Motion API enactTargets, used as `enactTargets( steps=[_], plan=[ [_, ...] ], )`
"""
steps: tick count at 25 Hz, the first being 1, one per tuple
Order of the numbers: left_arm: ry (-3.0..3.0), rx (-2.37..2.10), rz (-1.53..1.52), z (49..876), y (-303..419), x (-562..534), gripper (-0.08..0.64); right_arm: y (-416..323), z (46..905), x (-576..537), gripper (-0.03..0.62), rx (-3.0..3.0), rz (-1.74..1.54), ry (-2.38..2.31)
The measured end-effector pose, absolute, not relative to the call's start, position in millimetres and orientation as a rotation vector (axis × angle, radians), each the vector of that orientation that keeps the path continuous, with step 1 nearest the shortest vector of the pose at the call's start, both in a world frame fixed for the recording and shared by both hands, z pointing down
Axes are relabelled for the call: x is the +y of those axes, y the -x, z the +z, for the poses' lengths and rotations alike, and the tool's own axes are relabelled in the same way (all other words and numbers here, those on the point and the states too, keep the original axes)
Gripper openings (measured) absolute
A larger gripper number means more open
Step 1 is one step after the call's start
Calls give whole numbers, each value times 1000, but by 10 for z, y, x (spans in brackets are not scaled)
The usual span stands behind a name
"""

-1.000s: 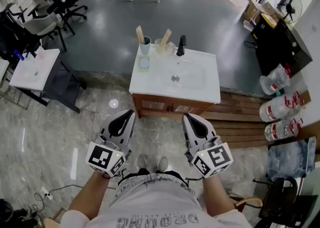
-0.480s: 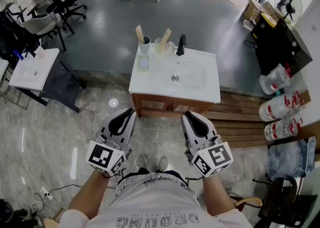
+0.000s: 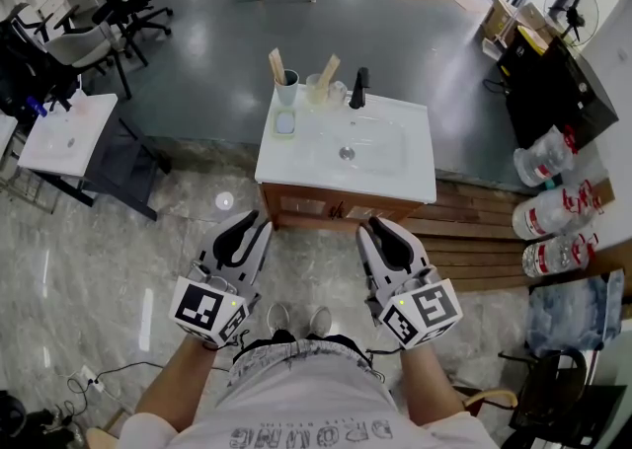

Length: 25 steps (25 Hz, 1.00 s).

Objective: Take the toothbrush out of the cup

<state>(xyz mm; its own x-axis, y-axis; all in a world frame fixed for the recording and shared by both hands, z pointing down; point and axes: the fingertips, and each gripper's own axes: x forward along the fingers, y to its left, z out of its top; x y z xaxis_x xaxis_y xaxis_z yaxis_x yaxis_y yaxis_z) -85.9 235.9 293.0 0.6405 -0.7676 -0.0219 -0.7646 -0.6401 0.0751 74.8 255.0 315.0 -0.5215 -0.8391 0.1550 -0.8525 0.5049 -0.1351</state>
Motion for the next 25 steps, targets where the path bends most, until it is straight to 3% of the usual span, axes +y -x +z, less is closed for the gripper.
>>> enactTargets(
  steps=[25],
  plan=[
    [-2753,-1354,-54,2938,838,2361,179,-858,3149,2551,199,-2667,323,-1537]
  ],
)
